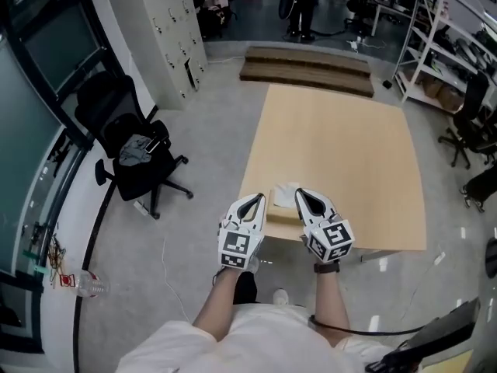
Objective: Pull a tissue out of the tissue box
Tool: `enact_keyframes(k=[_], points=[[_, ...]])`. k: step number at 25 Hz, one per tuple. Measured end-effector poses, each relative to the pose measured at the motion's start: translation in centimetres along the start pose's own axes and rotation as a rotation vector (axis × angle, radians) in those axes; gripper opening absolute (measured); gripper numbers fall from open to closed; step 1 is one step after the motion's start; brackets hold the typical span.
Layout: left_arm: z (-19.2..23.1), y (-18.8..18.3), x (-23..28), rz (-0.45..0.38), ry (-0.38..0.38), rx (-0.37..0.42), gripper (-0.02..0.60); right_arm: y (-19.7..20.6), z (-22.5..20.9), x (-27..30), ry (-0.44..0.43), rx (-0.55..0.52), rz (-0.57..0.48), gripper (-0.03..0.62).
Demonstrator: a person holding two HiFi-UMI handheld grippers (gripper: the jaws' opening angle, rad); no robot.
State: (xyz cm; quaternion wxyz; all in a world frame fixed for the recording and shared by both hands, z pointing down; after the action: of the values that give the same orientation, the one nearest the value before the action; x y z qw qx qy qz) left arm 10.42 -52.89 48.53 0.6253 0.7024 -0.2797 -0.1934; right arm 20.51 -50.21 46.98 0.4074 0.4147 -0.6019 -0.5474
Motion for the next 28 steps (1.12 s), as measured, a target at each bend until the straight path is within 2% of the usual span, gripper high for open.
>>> enact_keyframes(k=[4,8,15,18,22,28], points=[[4.3,-0.6,3.8,-0.042,0.066,-0.045,0.0,-0.5,-3.0,4.1,0.076,-0.023,0.033,0.002],[7.9,-0.6,7.7,-0.057,0.157,-0.067,0.0,-1.2,-5.3,7.6,0.148,-0.093,0.089,0.002],[8.6,2.8,13.0,0.005,0.359,-0.105,0.0,2.1,-7.5,10.5,0.237,-0.183,0.294,0.003],[9.1,5.1,15.3,0.057,0.395,-0.141,0.0,4.8,-8.5,11.9,0.232,-0.191,0.402,0.005],[8.7,8.4,17.9,0.133,0.422,-0.156,0.0,9.6,-10.4,13.0,0.169,-0.202,0.564,0.011],[8.2,12.4,20.9,0.237,0.454,-0.183,0.0,15.8,-11.1,15.0,0.043,-0.243,0.763,0.12]])
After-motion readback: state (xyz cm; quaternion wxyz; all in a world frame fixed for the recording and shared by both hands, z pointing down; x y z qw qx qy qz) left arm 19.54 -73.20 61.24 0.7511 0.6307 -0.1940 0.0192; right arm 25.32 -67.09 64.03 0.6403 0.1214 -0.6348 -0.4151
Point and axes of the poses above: the fingertips, and each gripper's own axes: x forward along the fingers, z to its left, y out of its underside, the point moved 1 cm from there along -x, backward along the fingers, and after that the axes turned 2 degrees about x, right-handed, at the moved point
